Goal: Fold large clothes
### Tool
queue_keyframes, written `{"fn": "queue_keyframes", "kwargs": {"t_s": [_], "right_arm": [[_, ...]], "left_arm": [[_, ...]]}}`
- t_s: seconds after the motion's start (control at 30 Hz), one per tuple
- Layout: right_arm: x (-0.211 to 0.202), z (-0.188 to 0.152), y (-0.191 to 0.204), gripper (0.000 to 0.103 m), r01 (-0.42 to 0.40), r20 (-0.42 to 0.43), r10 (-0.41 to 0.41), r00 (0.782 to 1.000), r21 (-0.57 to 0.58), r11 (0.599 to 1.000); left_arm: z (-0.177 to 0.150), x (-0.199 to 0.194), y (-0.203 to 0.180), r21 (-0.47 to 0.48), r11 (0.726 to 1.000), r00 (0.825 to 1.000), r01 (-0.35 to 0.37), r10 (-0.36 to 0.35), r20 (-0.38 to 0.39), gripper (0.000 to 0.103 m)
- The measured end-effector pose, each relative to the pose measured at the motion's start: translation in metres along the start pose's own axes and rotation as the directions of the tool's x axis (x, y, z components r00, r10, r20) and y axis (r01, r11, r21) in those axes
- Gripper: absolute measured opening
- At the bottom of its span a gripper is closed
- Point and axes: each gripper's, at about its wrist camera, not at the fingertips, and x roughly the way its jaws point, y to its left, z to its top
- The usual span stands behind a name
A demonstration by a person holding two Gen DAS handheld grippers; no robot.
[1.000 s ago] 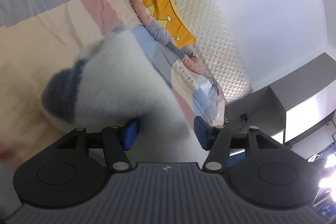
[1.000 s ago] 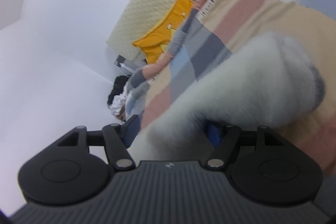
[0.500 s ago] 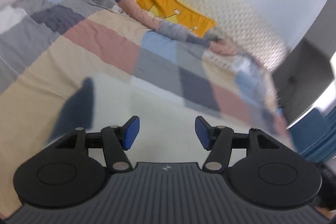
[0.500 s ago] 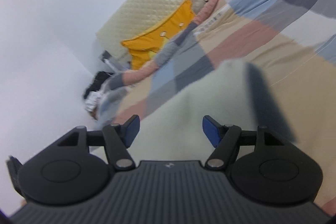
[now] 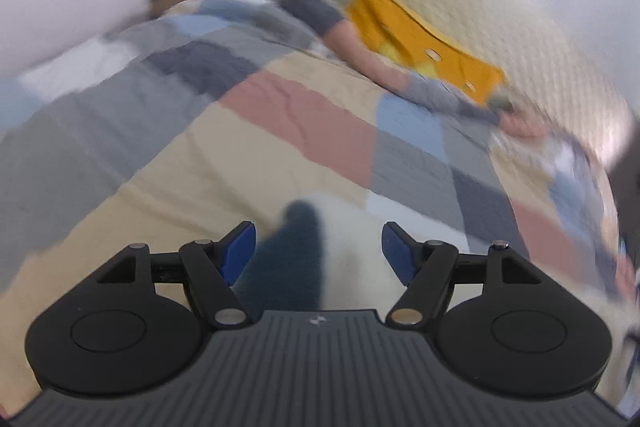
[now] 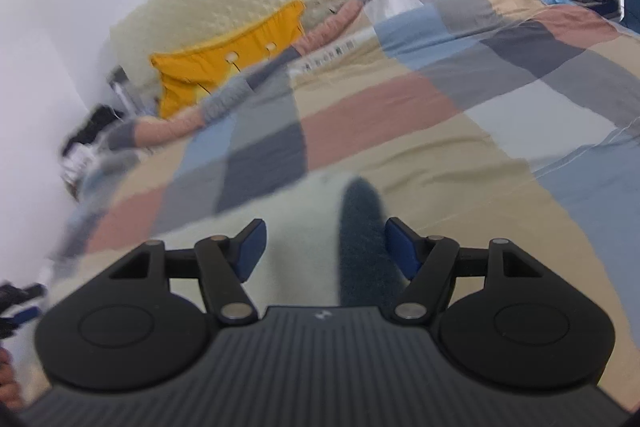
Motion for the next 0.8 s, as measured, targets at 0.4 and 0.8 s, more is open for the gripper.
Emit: {"fn": "queue_keyframes", "kwargs": {"t_s": [0.4, 0.8], "right_arm": [[0.017, -0.02, -0.021, 0.069, -0.036, -0.019, 0.04, 0.999, 0.191, 0.981], [0.025, -0.016, -0.013, 0.03, -0.064, -0.028, 0.069, 0.997, 0.142, 0.988]], "left_arm": [[-0.011, 0.047, 0.019, -0.139, 0.99, 0.996, 0.027, -0.038, -0.076, 0.074], [-0.014, 0.037, 0.011, -0.103, 0.993, 0.999, 0.055, -0.054, 0.007, 0.034]]}}
